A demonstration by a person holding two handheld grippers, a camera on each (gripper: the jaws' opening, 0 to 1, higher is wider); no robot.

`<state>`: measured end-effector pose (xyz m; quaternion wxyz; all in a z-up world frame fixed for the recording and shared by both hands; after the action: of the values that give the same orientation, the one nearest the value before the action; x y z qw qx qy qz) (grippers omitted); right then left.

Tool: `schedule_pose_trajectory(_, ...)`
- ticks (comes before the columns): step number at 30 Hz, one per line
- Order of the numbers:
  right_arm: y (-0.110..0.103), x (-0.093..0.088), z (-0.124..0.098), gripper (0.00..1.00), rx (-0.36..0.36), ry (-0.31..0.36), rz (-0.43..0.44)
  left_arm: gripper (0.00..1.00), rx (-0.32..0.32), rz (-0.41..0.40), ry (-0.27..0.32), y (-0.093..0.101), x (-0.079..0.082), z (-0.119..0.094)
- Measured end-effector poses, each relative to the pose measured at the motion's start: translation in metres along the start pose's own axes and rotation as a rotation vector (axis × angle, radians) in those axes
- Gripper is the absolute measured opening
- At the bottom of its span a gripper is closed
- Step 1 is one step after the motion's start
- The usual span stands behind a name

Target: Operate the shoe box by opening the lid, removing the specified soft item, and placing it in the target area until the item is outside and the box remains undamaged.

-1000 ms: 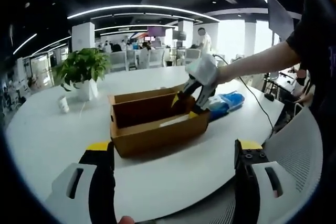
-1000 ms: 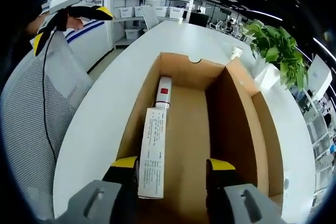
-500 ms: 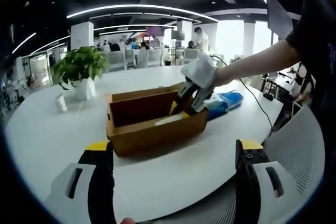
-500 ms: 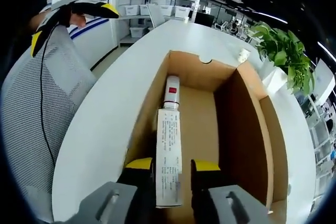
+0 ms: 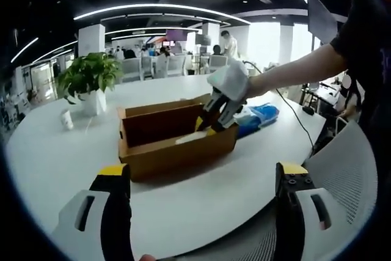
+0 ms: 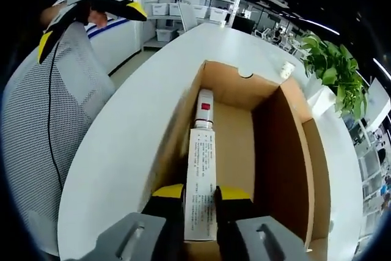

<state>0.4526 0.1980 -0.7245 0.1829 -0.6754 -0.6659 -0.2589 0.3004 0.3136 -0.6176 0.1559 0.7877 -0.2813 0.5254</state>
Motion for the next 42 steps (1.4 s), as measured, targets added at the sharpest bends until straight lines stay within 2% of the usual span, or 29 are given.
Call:
schedule_pose_trajectory(17, 0.002, 0.007, -0.013, 0.15, -0.018, 0.007, -0.019, 0.99, -0.008, 0.009, -0.005, 0.002, -0.002, 0.0)
schedule_pose_trajectory(42, 0.015, 0.025, -0.05, 0.14, -0.056, 0.062, -0.006, 0.99, -0.019, 0.014, -0.005, 0.005, -0.002, 0.0)
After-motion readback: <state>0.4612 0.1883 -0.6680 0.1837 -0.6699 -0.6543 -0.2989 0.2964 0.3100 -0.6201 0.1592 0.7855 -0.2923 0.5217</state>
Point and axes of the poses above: the point that each gripper's makers call its tool centre point, and the gripper's own axes: z roughly forward along the fingers, y roughly to its right, x roughly out of its top, the point moved 2 cm from there along -z, roughly backward along the fingers, and after that the axes turned 7 degrees about z, right-handed, at the moved point
